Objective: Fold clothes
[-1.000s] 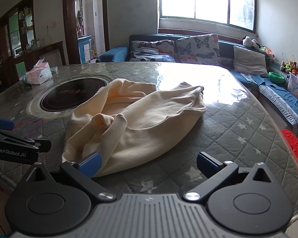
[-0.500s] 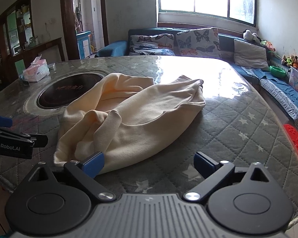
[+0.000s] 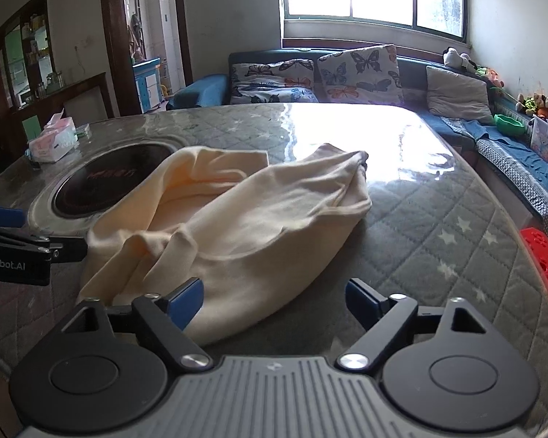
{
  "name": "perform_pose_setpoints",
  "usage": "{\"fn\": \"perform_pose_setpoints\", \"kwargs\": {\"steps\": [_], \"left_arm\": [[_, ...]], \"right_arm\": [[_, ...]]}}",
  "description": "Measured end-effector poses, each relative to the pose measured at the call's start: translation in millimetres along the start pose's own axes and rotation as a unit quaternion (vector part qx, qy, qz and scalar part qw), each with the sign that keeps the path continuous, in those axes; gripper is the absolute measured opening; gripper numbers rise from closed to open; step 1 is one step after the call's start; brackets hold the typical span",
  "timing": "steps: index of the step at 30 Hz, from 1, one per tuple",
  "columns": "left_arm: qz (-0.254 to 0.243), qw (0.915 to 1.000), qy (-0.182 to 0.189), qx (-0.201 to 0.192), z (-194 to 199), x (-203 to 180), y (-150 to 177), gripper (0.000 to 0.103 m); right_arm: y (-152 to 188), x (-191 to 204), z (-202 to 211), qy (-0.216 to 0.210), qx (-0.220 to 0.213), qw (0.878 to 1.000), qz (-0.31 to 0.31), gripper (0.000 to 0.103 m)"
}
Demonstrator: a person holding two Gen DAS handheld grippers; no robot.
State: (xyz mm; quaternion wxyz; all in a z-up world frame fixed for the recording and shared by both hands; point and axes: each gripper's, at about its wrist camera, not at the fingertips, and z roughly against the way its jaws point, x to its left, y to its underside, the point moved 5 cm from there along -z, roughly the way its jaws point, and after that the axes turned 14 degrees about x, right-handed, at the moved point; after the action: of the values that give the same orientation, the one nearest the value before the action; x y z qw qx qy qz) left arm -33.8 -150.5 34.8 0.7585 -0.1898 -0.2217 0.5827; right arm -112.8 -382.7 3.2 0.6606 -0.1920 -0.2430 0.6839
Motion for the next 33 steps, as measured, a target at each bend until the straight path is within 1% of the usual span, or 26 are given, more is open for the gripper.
{"fn": "perform_pose_setpoints", "kwargs": {"steps": [2, 5, 6, 11, 14, 20, 23, 25, 28, 31, 32, 33], "left_arm": [[-0.004, 1.0, 0.005, -0.003, -4, -1, -10, 0.093], [-0.01, 0.9998, 0.015, -0.006, -10, -4, -25, 0.091], [-0.013, 0.9996, 0.022, -0.009, -11, -5, -31, 0.091], [-0.022, 0.9989, 0.038, -0.018, -25, -10, -63, 0.09], [-0.021, 0.9985, 0.05, -0.011, -42, -13, -81, 0.088], [-0.014, 0.9966, 0.081, 0.01, -76, -18, -110, 0.079], [-0.011, 0.995, 0.097, 0.02, -92, -20, -125, 0.074], [-0.006, 0.9932, 0.113, 0.027, -99, -22, -131, 0.073], [0.005, 0.9895, 0.143, 0.021, -100, -19, -141, 0.073], [-0.002, 0.9886, 0.149, 0.019, -103, -23, -148, 0.073], [-0.006, 0.9888, 0.147, 0.024, -105, -24, -148, 0.07], [-0.009, 0.9889, 0.146, 0.029, -109, -25, -148, 0.064]], "right_arm": [[-10, -3, -3, -0.001, -0.001, 1.0, 0.0, 0.083], [-21, -7, -8, -0.004, -0.003, 1.0, -0.002, 0.08], [-24, -8, -10, -0.005, -0.002, 1.0, -0.002, 0.077], [-50, -19, -24, -0.009, 0.0, 1.0, -0.008, 0.072], [-66, -25, -32, -0.012, 0.0, 1.0, -0.015, 0.07], [-103, -40, -56, -0.01, 0.01, 1.0, -0.022, 0.065], [-124, -46, -75, -0.006, 0.017, 1.0, -0.025, 0.063], [-135, -48, -87, -0.002, 0.023, 1.0, -0.022, 0.061], [-147, -51, -100, -0.002, 0.027, 0.999, -0.021, 0.058], [-158, -52, -118, -0.006, 0.036, 0.999, -0.023, 0.055], [-162, -52, -125, -0.011, 0.042, 0.999, -0.022, 0.052], [-163, -51, -130, -0.01, 0.048, 0.999, -0.019, 0.052]]}}
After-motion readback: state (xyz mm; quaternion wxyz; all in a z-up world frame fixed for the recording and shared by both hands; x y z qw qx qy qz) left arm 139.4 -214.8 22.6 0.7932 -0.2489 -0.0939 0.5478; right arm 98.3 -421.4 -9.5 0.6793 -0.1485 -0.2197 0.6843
